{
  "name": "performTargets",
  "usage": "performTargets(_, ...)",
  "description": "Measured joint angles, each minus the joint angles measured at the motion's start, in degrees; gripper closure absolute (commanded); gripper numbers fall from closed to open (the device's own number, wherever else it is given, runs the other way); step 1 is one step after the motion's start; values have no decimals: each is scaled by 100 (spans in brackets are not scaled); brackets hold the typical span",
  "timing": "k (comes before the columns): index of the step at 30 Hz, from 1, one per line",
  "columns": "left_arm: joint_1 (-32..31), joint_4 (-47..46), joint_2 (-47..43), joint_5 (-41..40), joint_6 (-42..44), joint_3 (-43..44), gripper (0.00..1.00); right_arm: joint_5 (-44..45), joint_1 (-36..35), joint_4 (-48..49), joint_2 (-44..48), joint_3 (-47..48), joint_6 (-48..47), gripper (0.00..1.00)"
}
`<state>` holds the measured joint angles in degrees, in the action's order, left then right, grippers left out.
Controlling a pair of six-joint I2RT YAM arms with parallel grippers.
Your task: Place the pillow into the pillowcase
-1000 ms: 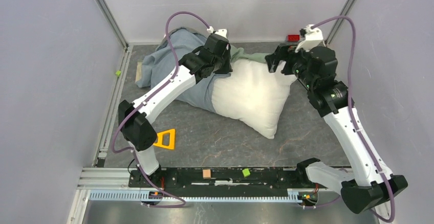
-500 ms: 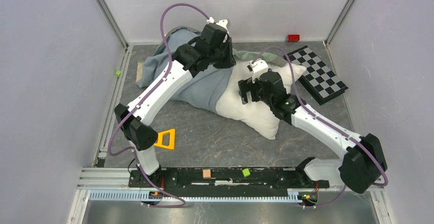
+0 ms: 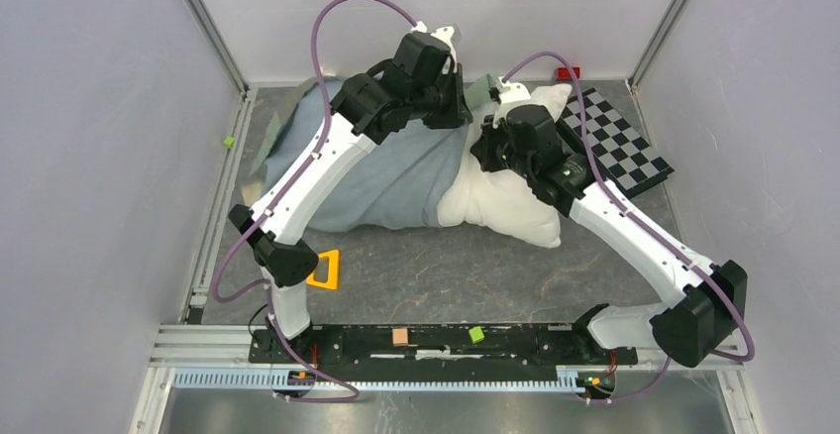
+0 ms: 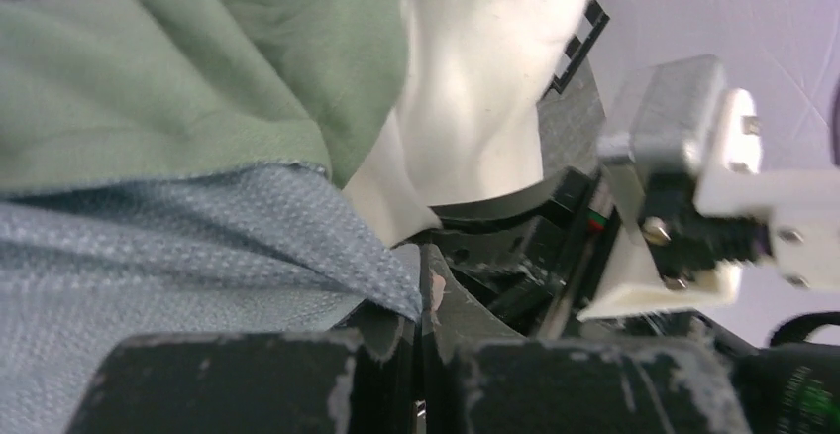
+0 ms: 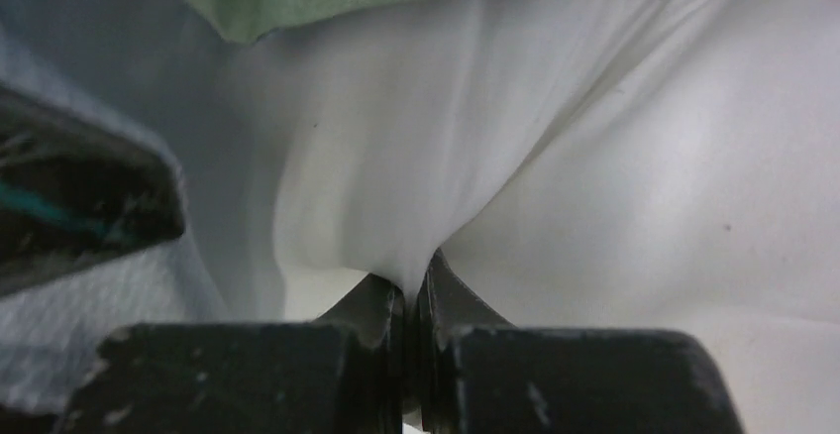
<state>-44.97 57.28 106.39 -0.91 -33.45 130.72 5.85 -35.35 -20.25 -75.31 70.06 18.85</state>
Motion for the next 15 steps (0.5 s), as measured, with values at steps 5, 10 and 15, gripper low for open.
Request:
performTargets(5, -129, 310, 437, 146, -52, 586, 97, -15, 122, 544, 275, -879, 708, 100)
performTargets(10, -122, 361, 782, 391, -44, 566, 81, 256, 179, 1314, 494, -1945, 1338, 100)
performTargets(15, -162, -55, 619, 354, 42, -284, 28, 177, 417, 1827, 678, -2277, 1711, 100)
